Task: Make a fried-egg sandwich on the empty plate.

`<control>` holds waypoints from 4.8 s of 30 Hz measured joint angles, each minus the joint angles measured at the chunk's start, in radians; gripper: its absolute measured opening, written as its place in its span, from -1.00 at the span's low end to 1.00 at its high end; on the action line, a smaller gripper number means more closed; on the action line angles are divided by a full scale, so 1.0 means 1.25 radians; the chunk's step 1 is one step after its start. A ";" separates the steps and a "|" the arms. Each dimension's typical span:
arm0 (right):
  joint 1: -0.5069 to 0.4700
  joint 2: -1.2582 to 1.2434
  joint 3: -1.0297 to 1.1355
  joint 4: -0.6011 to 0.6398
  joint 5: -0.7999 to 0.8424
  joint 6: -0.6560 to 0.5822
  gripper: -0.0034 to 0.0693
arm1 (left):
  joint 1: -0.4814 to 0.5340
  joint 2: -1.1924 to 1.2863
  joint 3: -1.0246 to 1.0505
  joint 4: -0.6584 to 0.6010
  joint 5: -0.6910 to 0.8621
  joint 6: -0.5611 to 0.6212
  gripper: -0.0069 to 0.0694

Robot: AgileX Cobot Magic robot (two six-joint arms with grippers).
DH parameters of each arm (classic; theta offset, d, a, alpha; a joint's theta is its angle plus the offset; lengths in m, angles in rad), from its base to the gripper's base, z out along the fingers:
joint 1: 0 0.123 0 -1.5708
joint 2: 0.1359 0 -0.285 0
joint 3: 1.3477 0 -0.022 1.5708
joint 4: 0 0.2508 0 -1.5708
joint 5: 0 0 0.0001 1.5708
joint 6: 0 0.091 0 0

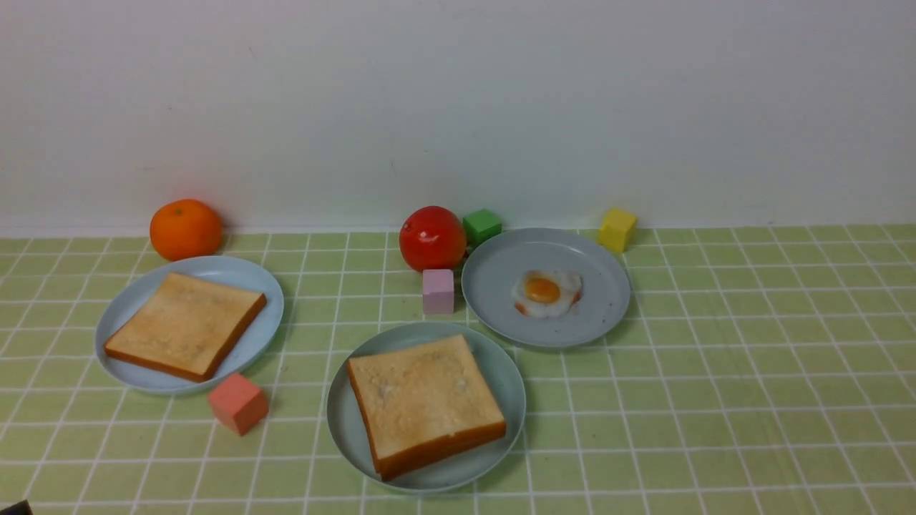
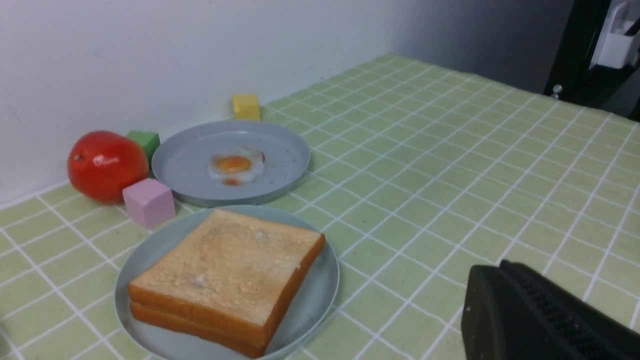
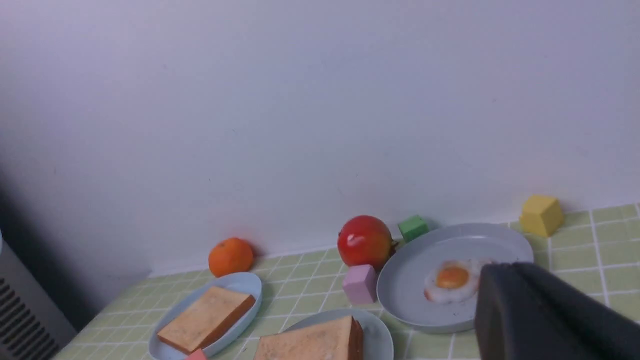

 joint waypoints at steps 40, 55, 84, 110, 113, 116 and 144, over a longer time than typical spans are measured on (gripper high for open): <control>-0.237 -0.122 0.122 -0.040 0.304 -0.276 -0.94 | 0.000 0.000 0.000 0.000 0.041 0.000 -0.85; -0.238 -0.122 0.119 -0.036 0.314 -0.293 -0.94 | 0.000 0.000 0.000 0.000 0.041 0.000 -0.82; -0.238 -0.122 0.119 -0.033 0.317 -0.294 -0.89 | 0.589 -0.302 0.097 -0.020 0.126 -0.048 -0.85; -0.238 -0.122 0.119 -0.033 0.317 -0.294 -0.88 | 0.671 -0.305 0.158 -0.025 0.297 -0.159 -0.85; -0.238 -0.122 0.119 -0.033 0.317 -0.294 -0.87 | 0.671 -0.305 0.158 -0.025 0.297 -0.159 -0.85; -0.238 -0.122 0.119 -0.033 0.317 -0.294 -0.87 | 0.671 -0.305 0.158 -0.025 0.297 -0.159 -0.85; -0.238 -0.122 0.119 -0.033 0.317 -0.292 -0.77 | 0.671 -0.305 0.158 -0.026 0.297 -0.159 -0.85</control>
